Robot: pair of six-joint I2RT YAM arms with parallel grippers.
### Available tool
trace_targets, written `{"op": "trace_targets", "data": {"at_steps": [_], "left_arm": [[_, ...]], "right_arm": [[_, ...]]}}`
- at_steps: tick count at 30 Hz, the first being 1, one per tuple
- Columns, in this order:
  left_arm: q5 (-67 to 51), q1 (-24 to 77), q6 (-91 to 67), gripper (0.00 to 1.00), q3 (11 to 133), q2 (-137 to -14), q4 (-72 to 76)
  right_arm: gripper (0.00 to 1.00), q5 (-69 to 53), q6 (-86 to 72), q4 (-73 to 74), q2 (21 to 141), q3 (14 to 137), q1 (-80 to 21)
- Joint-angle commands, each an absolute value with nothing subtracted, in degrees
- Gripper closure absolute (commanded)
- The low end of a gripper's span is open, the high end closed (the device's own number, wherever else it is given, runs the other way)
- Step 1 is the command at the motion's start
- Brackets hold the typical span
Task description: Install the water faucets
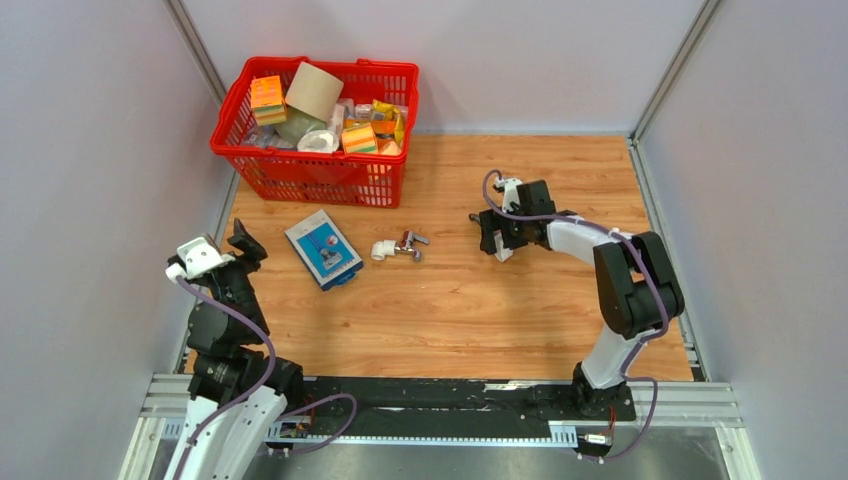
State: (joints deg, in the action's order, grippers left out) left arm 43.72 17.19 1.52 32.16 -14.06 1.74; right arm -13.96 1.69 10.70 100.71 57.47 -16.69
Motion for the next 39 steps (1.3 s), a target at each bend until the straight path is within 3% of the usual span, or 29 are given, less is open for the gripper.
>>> {"op": "trace_targets", "data": {"at_steps": [1,6,11,24,30,39], "left_arm": [[44.1,16.8,2.9,0.23,32.3,-13.8,2.9],[40.0,16.7,-1.5,0.23,36.5,-13.8,-3.7],[37.3,16.8,-7.5,0.23,42.0,-13.6,-11.6],[33.4,16.8,-15.6,0.23,46.9,-2.2,-22.9],[34.9,16.7,-16.2,0.23,44.5,5.5,-25.8],[34.3,16.8,-20.9,0.23,39.6,5.0,-24.5]], "right_arm": [[0.0,-11.4,0.5,10.4,90.4,56.2,-15.8],[0.0,-6.1,-2.5,10.3,74.4,53.2,-14.9],[0.0,10.3,-15.1,8.3,58.4,50.7,-14.9],[0.0,22.5,-8.3,8.4,19.1,38.7,-17.8],[0.0,22.3,-5.4,4.9,9.2,32.1,-19.4],[0.0,20.4,-3.1,3.0,4.1,30.3,-20.8]]}}
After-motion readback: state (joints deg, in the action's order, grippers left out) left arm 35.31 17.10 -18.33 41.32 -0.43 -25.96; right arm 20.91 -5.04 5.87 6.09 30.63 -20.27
